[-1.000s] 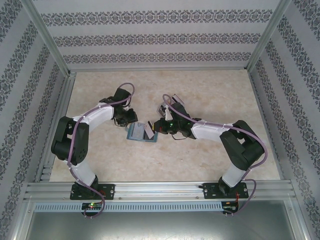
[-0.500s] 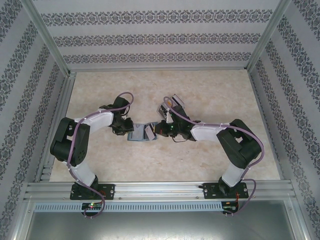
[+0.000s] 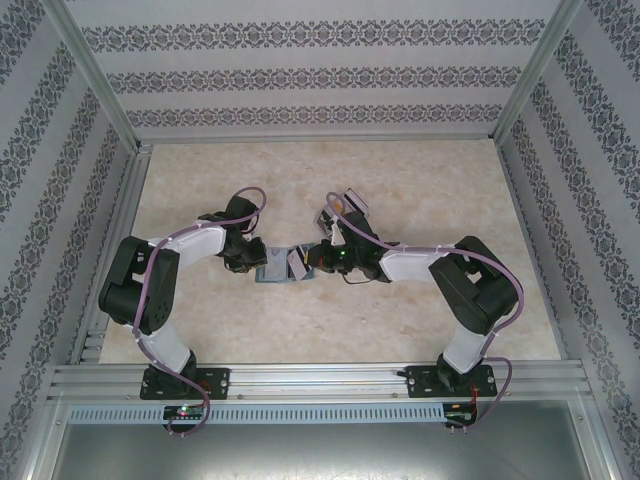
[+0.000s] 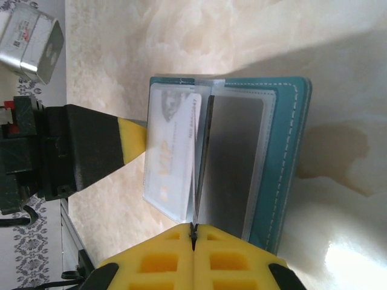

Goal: Put the credit cards into the card holder
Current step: Insert the credit card into the card slot.

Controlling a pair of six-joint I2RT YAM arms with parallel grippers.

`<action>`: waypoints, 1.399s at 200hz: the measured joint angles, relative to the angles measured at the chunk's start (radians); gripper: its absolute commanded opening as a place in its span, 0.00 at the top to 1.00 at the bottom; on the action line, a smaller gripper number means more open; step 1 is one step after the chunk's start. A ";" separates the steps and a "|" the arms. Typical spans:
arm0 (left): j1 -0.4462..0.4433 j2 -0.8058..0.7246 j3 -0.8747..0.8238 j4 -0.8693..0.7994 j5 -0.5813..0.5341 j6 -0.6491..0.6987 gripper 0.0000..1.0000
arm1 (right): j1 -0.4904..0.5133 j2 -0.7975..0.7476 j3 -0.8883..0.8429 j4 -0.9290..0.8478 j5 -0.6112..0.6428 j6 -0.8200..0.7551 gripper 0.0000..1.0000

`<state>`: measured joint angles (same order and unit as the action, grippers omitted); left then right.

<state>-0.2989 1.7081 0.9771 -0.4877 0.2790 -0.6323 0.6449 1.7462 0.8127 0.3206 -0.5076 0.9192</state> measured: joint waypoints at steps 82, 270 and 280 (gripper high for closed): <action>0.000 -0.007 -0.010 0.010 0.000 -0.004 0.83 | 0.000 0.051 -0.008 0.058 -0.006 0.041 0.98; 0.000 -0.037 -0.058 0.060 0.012 -0.030 0.83 | 0.025 0.101 0.039 0.082 0.050 0.082 0.98; 0.000 -0.037 -0.060 0.061 0.016 -0.030 0.83 | 0.026 0.101 0.039 0.087 0.051 0.087 0.98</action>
<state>-0.2989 1.6707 0.9176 -0.4271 0.2955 -0.6624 0.6708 1.8473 0.8520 0.4076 -0.4564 1.0058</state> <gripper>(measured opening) 0.166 0.066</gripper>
